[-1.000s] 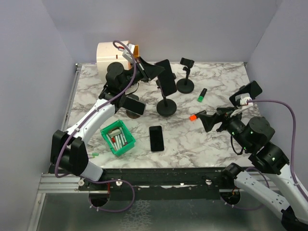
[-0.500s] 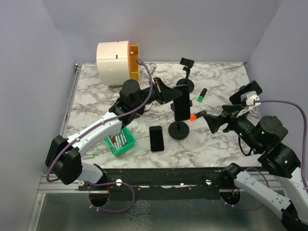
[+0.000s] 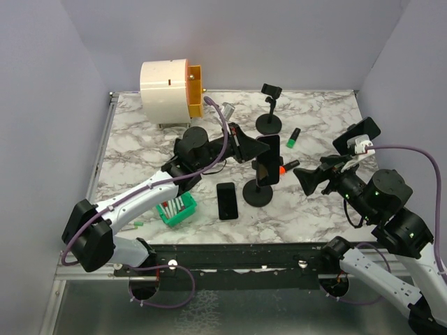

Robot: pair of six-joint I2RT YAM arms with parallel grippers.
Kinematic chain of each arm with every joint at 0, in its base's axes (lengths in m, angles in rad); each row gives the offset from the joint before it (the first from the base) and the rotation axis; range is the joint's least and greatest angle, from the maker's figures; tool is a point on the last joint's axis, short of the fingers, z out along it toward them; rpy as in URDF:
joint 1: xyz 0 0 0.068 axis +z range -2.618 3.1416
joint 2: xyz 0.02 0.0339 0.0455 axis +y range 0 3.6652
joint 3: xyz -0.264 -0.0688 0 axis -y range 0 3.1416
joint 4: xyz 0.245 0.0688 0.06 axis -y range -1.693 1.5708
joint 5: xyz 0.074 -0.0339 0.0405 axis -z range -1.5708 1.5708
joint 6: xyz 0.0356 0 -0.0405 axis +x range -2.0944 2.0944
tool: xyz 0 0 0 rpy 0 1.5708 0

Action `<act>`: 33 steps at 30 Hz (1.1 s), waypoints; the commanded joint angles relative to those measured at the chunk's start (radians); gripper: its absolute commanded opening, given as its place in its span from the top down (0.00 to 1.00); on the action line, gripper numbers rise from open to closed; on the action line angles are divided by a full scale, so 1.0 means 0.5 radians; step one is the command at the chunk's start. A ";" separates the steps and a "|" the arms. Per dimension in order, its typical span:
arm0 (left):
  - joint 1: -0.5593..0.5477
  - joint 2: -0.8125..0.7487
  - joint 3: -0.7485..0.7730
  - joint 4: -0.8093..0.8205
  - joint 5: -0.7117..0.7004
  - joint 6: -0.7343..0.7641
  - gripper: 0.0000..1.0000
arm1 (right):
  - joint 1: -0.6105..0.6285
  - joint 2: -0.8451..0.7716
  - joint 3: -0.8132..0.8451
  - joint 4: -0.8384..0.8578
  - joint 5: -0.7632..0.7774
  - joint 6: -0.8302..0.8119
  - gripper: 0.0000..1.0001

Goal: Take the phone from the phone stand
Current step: Place the phone stand with the phone at the center of the board.

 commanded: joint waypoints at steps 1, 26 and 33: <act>-0.067 -0.111 0.045 0.111 -0.135 0.062 1.00 | 0.011 -0.009 -0.028 0.044 0.060 0.070 0.00; -0.157 -0.076 0.003 -0.101 -0.330 0.214 1.00 | 0.010 -0.067 -0.197 0.221 -0.128 0.174 0.00; -0.158 -0.075 -0.130 0.063 -0.363 0.113 0.93 | 0.010 -0.087 -0.204 0.249 -0.149 0.189 0.00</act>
